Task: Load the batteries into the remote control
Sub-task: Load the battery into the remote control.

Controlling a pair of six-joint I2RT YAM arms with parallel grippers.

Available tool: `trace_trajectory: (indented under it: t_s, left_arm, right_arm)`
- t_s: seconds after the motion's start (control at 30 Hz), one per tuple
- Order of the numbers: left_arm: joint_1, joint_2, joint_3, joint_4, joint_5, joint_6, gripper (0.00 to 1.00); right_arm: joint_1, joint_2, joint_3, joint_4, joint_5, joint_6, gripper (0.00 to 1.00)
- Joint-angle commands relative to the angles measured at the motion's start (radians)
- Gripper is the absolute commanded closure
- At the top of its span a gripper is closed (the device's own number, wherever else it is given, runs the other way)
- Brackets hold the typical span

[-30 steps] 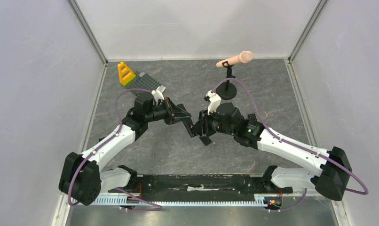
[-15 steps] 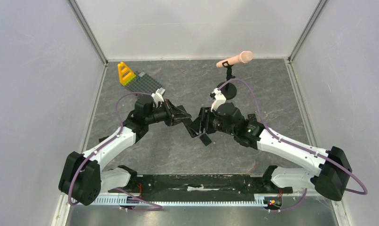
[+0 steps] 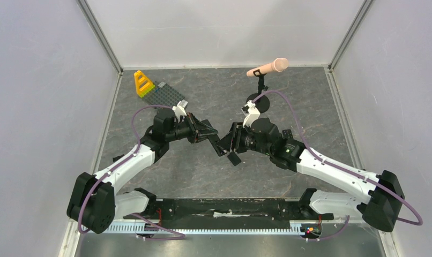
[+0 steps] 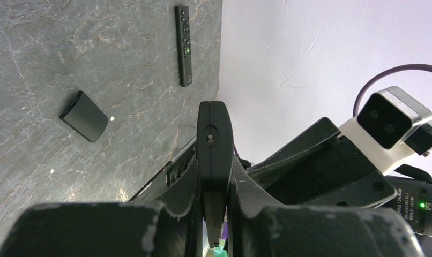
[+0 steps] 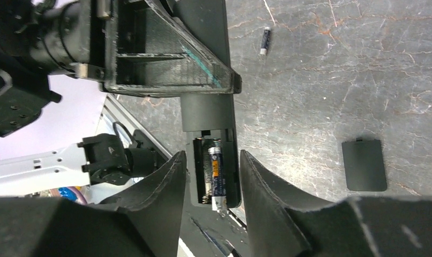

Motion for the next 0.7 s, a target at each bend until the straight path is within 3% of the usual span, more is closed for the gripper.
trace_trajectory:
  t_s: [0.0, 0.4, 0.53, 0.67]
  left_arm:
    - [-0.003, -0.01, 0.003, 0.053, -0.005, -0.036, 0.98]
    - [-0.004, -0.007, 0.003, 0.06, -0.029, -0.059, 0.98]
    - [-0.003, -0.009, -0.008, 0.065, -0.05, -0.078, 0.98]
    - [-0.004, -0.013, -0.036, 0.096, -0.074, -0.115, 0.98]
  right_arm:
    - [0.002, 0.029, 0.025, -0.008, -0.01, -0.054, 0.57]
    - [0.003, 0.06, 0.027, -0.029, 0.021, -0.031, 0.74]
    - [0.003, 0.059, 0.018, -0.021, 0.053, 0.015, 0.73]
    - [0.003, 0.042, -0.018, 0.027, 0.062, 0.078, 0.63]
